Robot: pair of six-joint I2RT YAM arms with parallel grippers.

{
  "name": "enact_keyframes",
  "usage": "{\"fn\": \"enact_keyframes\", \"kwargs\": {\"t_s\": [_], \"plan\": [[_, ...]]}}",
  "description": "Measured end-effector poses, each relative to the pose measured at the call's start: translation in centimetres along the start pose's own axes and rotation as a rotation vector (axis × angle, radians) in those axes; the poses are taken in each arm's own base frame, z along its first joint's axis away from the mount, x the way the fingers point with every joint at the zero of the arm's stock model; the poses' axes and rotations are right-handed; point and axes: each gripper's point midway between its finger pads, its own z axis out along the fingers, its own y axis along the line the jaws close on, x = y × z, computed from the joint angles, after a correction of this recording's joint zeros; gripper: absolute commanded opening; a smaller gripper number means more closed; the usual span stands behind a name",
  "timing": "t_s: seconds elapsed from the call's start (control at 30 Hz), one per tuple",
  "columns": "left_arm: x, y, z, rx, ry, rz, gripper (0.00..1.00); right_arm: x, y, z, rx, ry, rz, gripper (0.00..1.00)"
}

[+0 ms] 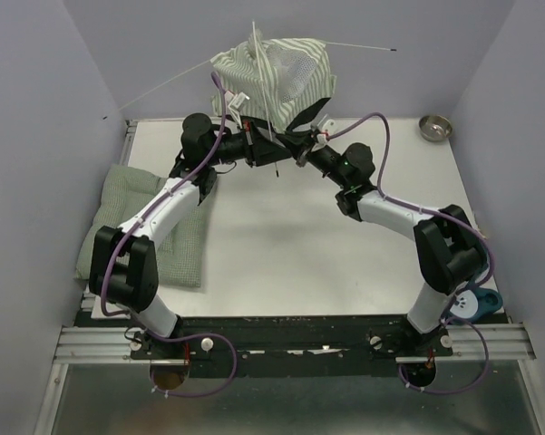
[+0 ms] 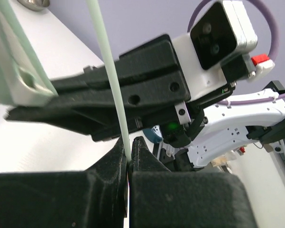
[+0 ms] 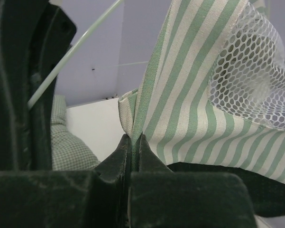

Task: Set up the pet tent

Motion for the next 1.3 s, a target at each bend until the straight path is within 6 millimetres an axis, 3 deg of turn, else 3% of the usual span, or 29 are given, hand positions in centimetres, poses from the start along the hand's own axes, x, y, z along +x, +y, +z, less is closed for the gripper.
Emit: {"fn": "enact_keyframes", "kwargs": {"t_s": [0.37,0.77,1.3], "plan": [[-1.0,0.5,0.9,0.015,-0.011,-0.063,0.00,0.2,1.8,-2.9,-0.040,0.038,0.103,0.01],[-2.7,-1.3,1.5,0.066,-0.041,-0.087,0.00,-0.3,2.2,-4.1,-0.056,0.053,0.140,0.01],[-4.0,-0.8,2.4,0.083,-0.059,-0.066,0.00,-0.1,2.7,-5.3,-0.081,0.083,0.156,0.01]]}}
